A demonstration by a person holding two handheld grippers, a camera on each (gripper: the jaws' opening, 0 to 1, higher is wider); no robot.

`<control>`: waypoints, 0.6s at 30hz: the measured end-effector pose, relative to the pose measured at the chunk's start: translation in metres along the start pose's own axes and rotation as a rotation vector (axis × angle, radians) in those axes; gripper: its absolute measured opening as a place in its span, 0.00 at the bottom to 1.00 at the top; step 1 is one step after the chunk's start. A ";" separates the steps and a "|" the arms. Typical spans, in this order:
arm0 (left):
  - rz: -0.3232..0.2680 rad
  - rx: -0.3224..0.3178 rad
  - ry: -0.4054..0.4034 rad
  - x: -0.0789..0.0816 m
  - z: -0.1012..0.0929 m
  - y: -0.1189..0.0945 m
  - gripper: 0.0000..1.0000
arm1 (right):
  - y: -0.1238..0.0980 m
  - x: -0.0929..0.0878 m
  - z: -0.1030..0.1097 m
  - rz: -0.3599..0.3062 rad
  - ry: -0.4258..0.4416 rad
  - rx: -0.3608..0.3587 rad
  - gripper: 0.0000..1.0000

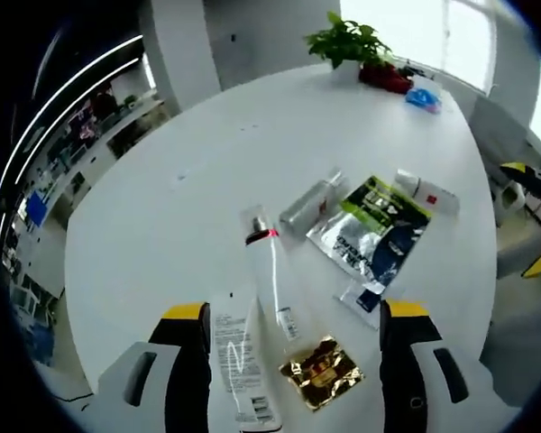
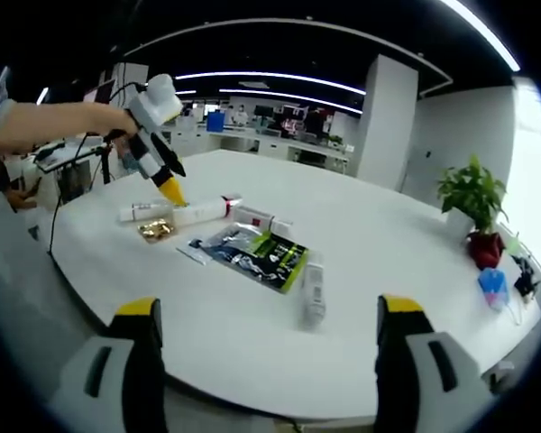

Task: Arrange the skincare products in the storage area until every visible bottle or jar stands upright without overlapping.

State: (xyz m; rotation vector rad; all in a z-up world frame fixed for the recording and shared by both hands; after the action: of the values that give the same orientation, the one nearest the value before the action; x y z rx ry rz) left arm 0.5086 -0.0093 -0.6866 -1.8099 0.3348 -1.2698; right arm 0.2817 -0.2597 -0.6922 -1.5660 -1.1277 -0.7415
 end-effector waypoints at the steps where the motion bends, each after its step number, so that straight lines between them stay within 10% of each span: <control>1: 0.002 -0.004 -0.001 0.001 0.000 0.001 0.73 | 0.000 0.000 0.000 -0.001 0.001 0.001 1.00; 18: 0.061 -0.074 -0.066 0.008 0.012 0.027 0.65 | 0.001 -0.001 0.000 0.013 -0.005 0.004 0.99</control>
State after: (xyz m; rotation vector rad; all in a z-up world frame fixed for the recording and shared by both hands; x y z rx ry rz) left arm 0.5291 -0.0242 -0.7042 -1.8850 0.4026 -1.1666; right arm 0.2820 -0.2597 -0.6930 -1.5714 -1.1215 -0.7265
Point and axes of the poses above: the point that each gripper's makers call its tool centre point, and the gripper's own axes: y roughly forward along the fingers, z roughly to its left, x roughly out of its top, the point moved 9 cm from there along -y, roughly backward along the fingers, and after that the axes turned 12 degrees about -x, right-handed, at the moved point
